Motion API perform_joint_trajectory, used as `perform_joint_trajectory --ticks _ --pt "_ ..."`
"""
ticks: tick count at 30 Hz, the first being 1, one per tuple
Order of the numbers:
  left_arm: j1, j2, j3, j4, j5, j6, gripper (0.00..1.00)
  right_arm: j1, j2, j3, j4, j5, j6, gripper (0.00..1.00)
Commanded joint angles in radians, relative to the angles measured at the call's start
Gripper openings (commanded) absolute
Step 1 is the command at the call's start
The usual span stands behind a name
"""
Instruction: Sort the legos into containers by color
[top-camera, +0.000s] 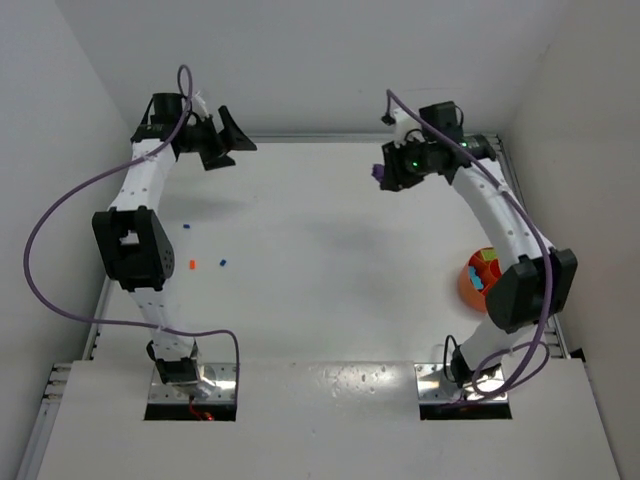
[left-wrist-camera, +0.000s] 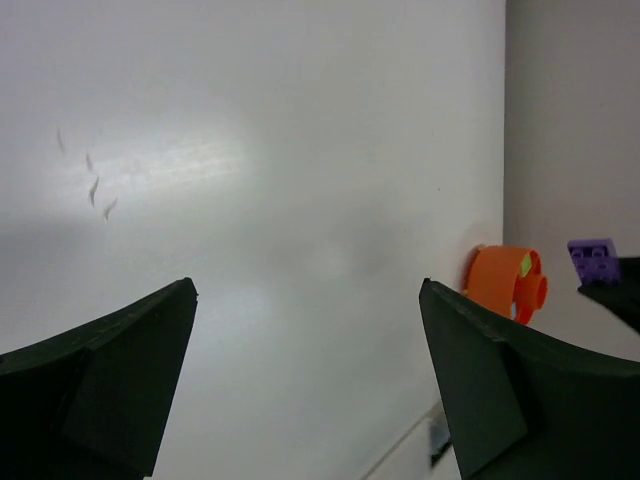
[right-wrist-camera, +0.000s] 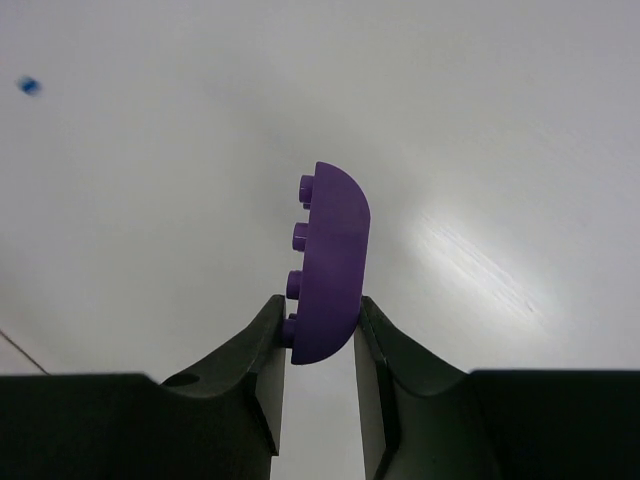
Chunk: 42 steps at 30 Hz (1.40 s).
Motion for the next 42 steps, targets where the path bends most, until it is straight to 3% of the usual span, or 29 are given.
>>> perform_joint_trajectory --ticks 1,8,17,26,29,34,42 --pt "-0.033 0.022 0.125 0.007 0.112 0.286 1.0 -0.067 -0.052 0.01 -0.296 0.136 -0.191 0.02" --pt "-0.164 0.162 0.421 -0.202 0.039 0.506 1.0 -0.31 -0.122 -0.009 -0.498 0.24 -0.291 0.01" --pt "-0.284 0.133 0.363 -0.22 -0.087 0.718 1.0 -0.555 -0.161 -0.019 -0.653 0.334 -0.363 0.01" --pt "-0.294 0.203 0.449 -0.279 -0.02 0.709 1.0 -0.769 -0.214 -0.109 -0.653 0.446 -0.492 0.01" --pt "-0.294 0.226 0.449 -0.256 -0.035 0.609 1.0 -0.835 -0.214 -0.149 -0.653 0.46 -0.503 0.01" --pt "-0.275 0.257 0.449 -0.219 -0.015 0.494 1.0 -0.943 -0.195 -0.203 -0.653 0.354 -0.503 0.01" --pt "-0.284 0.257 0.44 -0.219 -0.033 0.494 1.0 -0.987 -0.195 -0.341 -0.618 0.19 -0.538 0.01"
